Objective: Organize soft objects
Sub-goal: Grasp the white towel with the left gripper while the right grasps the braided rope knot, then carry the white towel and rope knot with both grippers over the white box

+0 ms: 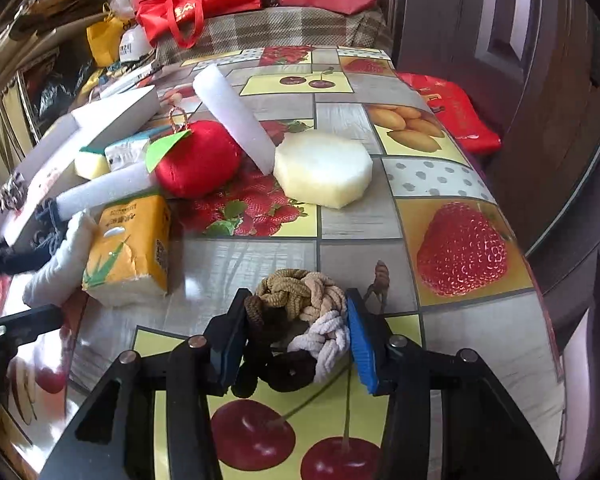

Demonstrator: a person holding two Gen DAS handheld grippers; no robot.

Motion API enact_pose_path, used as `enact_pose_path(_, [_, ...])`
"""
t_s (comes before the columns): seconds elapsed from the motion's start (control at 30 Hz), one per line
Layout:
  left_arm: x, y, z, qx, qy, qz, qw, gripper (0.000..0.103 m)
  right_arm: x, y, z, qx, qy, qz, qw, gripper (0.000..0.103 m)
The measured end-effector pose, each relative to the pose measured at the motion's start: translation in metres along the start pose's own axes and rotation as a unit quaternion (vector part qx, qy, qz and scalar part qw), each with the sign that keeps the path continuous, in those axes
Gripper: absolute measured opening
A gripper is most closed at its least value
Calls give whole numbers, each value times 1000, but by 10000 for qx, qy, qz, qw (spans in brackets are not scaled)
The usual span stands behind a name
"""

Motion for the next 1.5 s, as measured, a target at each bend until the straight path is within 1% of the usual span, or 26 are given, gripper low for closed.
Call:
enact_pose_path(0.07, [1,0,-2,-34,-27,-46,10000,56,1,-3,4,-97,127,52,9999,46])
enact_pose_path(0.13, [2,2,2,-54,80,-80,9999,56,1,-4,6,-157,220,89,9996,46])
enact_pose_path(0.27, [0,13,12,-89,202,-254,9994,55,-4,-1,4,-179,258,92,9995,46])
enact_pose_path(0.3, [-2,16,12,-147,207,-252,9994,41,-4,-2,5,-181,252,95,9995,46])
enact_pose_path(0.33, [-5,18,11,-226,213,-221,9993,30,-4,-2,5,-213,259,106,9994,45])
enact_pose_path(0.37, [-6,19,12,-181,211,-201,9994,30,-4,-2,5,-248,261,127,9993,42])
enact_pose_path(0.4, [-6,18,14,-121,241,-182,9995,28,-5,-3,5,-286,290,157,9990,40])
enact_pose_path(0.5, [-11,5,19,-72,339,150,9993,28,-8,-11,5,-315,351,378,9982,36])
enact_pose_path(0.57, [-15,-10,23,-80,443,520,9976,28,-11,-20,6,-304,354,605,9971,35])
enact_pose_path(0.6, [-17,-19,27,4,514,741,9959,28,-14,-27,7,-303,363,793,9957,35])
enact_pose_path(0.63, [-19,-32,31,76,571,1043,9929,28,-17,-33,6,-320,377,971,9940,35])
enact_pose_path(0.67, [-20,-40,30,29,575,1233,9907,28,-20,-40,4,-351,386,1175,9917,35])
enact_pose_path(0.73, [-23,-54,29,97,530,1557,9863,28,-29,-57,-1,-413,418,1739,9830,35])
enact_pose_path(0.8, [-26,-61,18,-62,368,1748,9839,28,-39,-66,-8,-341,329,2163,9752,35])
enact_pose_path(0.87, [-29,-62,3,-272,182,1842,9823,28,-46,-68,-19,-308,213,2405,9699,35])
enact_pose_path(0.93, [-31,-64,-15,-554,51,1941,9794,28,-53,-65,-28,-282,156,2517,9673,35])
enact_pose_path(1.03, [-31,-68,-35,-864,-90,2042,9751,28,-60,-63,-48,-283,-23,2660,9635,35])
enact_pose_path(1.17, [-26,-71,-57,-1083,-263,2070,9720,28,-65,-58,-81,-406,-393,2745,9599,35])
enact_pose_path(1.33, [-21,-77,-67,-1318,-269,2174,9668,28,-65,-47,-123,-615,-853,2631,9590,35])
enact_pose_path(1.5, [-14,-80,-96,-1496,-536,2130,9640,28,-66,-38,-147,-797,-1010,2563,9580,35])
Point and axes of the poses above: each gripper's, at about its wrist camera, not at the fingertips, and y roughly the way its jaws point, z to its right, x to its underside, the point moved 10 cm from there along y, roughly the way its jaws point, and after that the axes turned 13 degrees about -x, right-handed, at the moved point
